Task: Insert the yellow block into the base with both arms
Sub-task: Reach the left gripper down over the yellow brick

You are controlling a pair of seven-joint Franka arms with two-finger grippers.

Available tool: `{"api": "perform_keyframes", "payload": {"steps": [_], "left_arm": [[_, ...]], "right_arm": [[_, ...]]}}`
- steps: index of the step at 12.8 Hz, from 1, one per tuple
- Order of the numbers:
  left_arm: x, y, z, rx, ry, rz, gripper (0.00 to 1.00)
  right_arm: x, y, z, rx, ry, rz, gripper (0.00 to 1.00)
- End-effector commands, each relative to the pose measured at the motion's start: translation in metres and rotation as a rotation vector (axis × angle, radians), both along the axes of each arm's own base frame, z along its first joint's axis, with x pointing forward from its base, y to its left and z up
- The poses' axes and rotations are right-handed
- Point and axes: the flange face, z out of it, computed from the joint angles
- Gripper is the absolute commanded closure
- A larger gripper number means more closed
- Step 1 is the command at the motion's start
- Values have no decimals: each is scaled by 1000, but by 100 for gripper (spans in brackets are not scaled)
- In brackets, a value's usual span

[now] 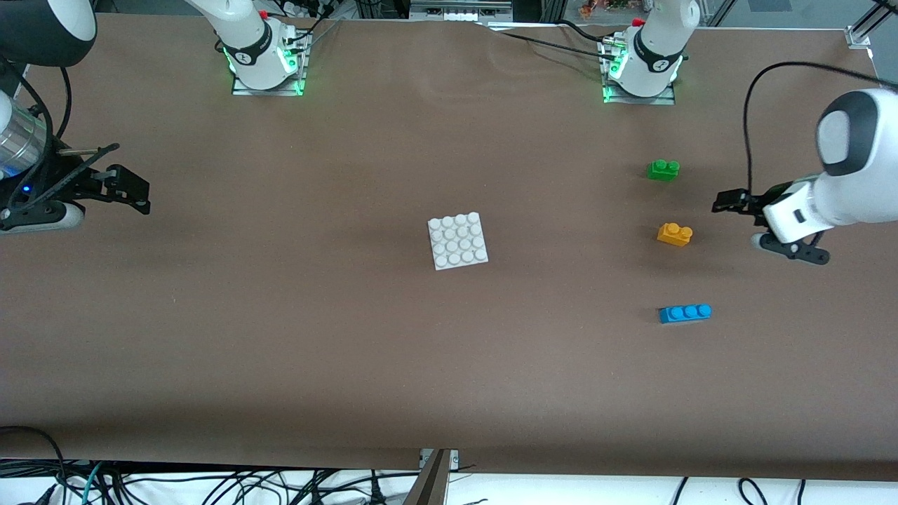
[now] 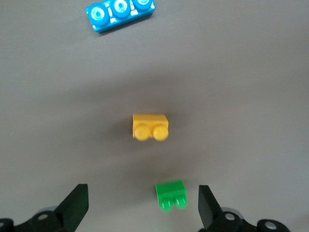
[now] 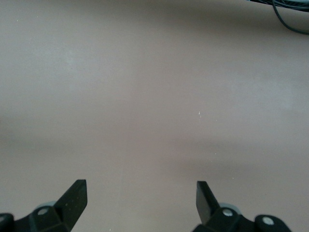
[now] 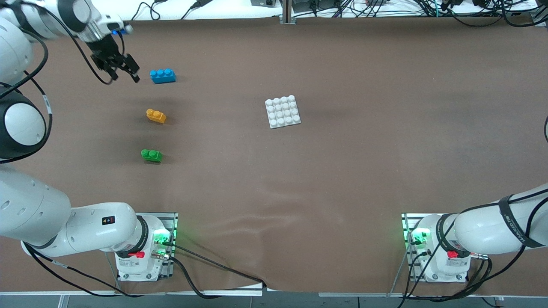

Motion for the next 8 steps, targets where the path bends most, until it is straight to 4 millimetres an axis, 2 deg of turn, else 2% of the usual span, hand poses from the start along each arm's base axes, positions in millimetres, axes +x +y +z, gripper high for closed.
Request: {"api": "perform_keyframes", "payload": {"steps": [1,4,6,7,8], "left_arm": [[-43,-18,-33,-3,-79,-2,0],[-67,-22,-62,15,-104,21,0],[-91,-39,-80,42,-158,21,0],[-99,-43,-87,48,-193,15,0],[-97,-43,-91,49,-201,15,0]], "right_arm": [[-5,-1,5,-3,2,7,0],[-5,-1,5,-3,2,7,0],[-5,-1,5,-3,2,7,0],[-5,-1,5,-3,2,5,0],[-5,-1,5,-2,2,5,0]]}}
